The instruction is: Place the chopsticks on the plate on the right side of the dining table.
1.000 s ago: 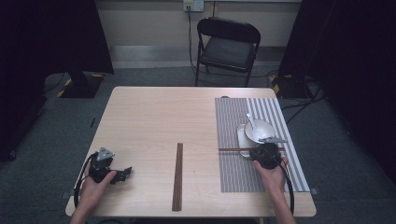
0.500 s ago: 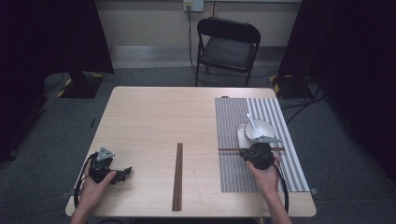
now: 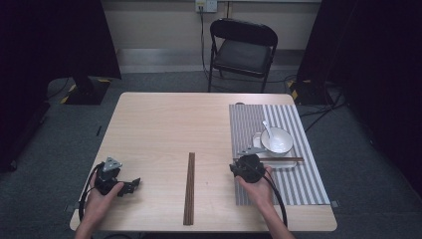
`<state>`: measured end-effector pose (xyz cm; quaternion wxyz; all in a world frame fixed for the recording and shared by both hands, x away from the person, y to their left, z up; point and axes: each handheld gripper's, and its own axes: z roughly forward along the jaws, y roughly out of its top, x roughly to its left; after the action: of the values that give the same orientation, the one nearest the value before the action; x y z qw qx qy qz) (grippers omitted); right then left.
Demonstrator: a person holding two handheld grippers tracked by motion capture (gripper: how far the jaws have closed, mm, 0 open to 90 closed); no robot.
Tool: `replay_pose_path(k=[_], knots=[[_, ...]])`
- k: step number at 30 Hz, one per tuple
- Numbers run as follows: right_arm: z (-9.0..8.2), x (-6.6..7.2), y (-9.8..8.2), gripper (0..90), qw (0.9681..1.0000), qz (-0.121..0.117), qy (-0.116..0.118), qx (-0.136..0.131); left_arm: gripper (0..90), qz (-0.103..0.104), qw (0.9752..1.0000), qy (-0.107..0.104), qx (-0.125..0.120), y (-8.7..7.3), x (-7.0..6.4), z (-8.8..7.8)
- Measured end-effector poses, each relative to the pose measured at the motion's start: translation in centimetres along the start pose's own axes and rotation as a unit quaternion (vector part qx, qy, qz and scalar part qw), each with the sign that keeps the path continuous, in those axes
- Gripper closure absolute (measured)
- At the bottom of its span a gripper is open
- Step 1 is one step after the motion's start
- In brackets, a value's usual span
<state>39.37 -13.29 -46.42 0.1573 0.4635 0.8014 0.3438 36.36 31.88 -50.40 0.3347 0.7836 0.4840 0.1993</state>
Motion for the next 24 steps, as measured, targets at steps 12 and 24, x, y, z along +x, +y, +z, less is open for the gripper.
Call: replay_pose_path(k=[12,24], knots=[[3.2,3.4,2.3,62.4,0.9999,-0.007,0.011,-0.003,0.1,0.001,1.0,-0.001,-0.001,0.0,0.0,0.0],[5.4,3.3,2.1,43.4,0.9997,0.013,-0.018,0.011,0.1,0.001,1.0,-0.002,-0.001,0.0,0.0,0.0]])
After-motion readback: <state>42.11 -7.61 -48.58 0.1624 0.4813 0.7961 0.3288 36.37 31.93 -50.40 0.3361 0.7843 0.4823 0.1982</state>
